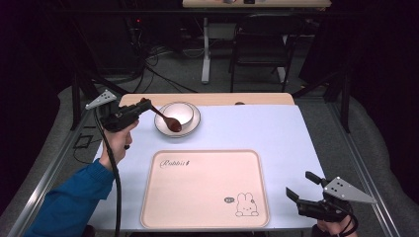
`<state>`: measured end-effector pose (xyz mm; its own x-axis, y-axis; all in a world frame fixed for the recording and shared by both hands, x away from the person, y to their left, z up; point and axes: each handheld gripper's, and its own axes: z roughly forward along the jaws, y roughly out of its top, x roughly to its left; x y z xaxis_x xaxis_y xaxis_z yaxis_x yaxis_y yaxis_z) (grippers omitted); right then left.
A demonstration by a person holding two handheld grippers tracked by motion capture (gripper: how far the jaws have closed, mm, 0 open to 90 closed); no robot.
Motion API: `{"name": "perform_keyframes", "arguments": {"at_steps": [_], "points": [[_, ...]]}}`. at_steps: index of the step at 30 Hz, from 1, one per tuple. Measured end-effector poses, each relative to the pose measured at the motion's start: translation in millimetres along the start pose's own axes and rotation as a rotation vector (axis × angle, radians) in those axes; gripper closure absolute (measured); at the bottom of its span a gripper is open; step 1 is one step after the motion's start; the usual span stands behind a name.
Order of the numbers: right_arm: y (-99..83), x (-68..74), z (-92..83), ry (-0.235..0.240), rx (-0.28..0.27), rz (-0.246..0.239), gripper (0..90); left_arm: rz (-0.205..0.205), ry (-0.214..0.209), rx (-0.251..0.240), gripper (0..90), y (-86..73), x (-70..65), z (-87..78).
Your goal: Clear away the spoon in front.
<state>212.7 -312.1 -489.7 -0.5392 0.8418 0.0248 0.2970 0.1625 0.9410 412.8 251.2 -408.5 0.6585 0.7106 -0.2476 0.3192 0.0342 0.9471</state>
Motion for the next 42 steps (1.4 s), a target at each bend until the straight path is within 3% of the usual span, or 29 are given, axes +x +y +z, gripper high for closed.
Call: {"name": "perform_keyframes", "arguments": {"at_steps": [20, 26, 34, 42], "points": [[0.0, 0.2, -0.1, -0.001, -0.001, -0.001, 13.7, -0.026, -0.094, 0.104, 84.4, -11.8, -6.1, -20.2], [0.1, 0.2, -0.1, -0.001, -0.001, -0.001, 13.7, -0.035, -0.122, 0.154, 84.3, -17.7, -6.9, -23.1], [0.1, 0.2, -0.1, -0.001, -0.001, -0.001, 13.7, 0.003, -0.157, 0.234, 84.3, -22.6, -16.4, -24.2], [0.1, 0.2, 0.0, -0.001, 0.0, 0.0, 13.7, -0.013, -0.178, 0.291, 84.4, -27.8, -13.9, -24.6]]}}
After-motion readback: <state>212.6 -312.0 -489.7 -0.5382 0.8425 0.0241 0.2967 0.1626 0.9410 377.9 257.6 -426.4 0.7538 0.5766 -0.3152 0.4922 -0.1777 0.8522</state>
